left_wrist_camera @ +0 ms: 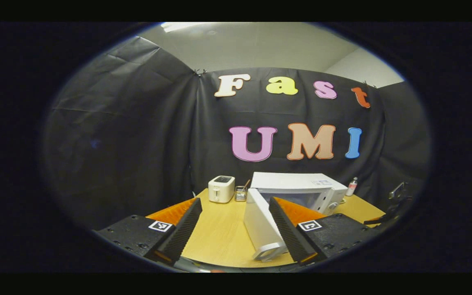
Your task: Open the microwave oven with the left hand, put the food in, and close the microwave oven.
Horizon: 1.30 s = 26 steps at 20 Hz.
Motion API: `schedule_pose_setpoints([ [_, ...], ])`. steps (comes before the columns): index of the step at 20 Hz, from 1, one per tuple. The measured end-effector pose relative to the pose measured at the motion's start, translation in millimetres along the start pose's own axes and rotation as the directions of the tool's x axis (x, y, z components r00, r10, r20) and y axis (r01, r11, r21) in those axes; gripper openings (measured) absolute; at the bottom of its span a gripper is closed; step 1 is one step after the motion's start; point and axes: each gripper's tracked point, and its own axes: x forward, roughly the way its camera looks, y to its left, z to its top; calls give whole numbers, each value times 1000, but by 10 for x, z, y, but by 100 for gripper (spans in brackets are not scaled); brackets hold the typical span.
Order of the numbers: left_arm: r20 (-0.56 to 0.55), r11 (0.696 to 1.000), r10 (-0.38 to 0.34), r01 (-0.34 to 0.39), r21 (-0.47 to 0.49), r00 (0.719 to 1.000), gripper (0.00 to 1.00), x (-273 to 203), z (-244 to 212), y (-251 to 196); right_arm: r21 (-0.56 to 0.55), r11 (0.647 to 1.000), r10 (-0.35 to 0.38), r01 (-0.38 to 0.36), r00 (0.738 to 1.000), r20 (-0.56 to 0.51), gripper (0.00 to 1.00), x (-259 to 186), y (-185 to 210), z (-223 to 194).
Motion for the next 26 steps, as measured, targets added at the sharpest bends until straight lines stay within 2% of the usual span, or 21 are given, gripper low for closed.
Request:
schedule_pose_setpoints([
  [2,3,1000,-12,12,0,1000,94,29,11,-43,8,1000,2,-2,1000,-26,99,50,6,-99],
  [8,9,1000,-13,13,4,1000,96,68,32,-27,32,999,7,-4,996,-85,100,157,23,-306],
  [9,10,1000,-13,13,3,1000,94,73,40,-30,34,999,3,0,995,-95,100,159,12,-315],
  [10,16,1000,-9,9,2,1000,97,70,49,-29,40,999,7,-3,995,-101,89,198,27,-342],
  [11,21,1000,-12,12,-1,1000,94,79,72,-40,49,999,15,-10,994,-108,78,182,40,-341],
  [12,26,1000,-18,18,-7,999,94,84,71,-73,53,999,15,-9,994,-107,79,259,35,-360],
  [14,24,1000,-17,17,-4,1000,95,110,41,-103,57,998,0,6,994,-105,58,199,7,-323],
  [15,27,1000,-15,15,-2,1000,94,119,52,-110,59,998,-9,15,994,-105,53,154,-6,-264],
  [20,46,1000,-10,10,7,999,96,196,99,-148,49,999,-6,12,993,-117,47,174,-41,-292],
  [21,47,1000,-16,16,4,999,94,200,105,-165,54,998,-6,12,993,-117,46,161,-45,-272],
  [26,63,999,-51,51,1,997,94,242,69,-235,115,993,-32,37,998,-46,41,83,-112,91],
])
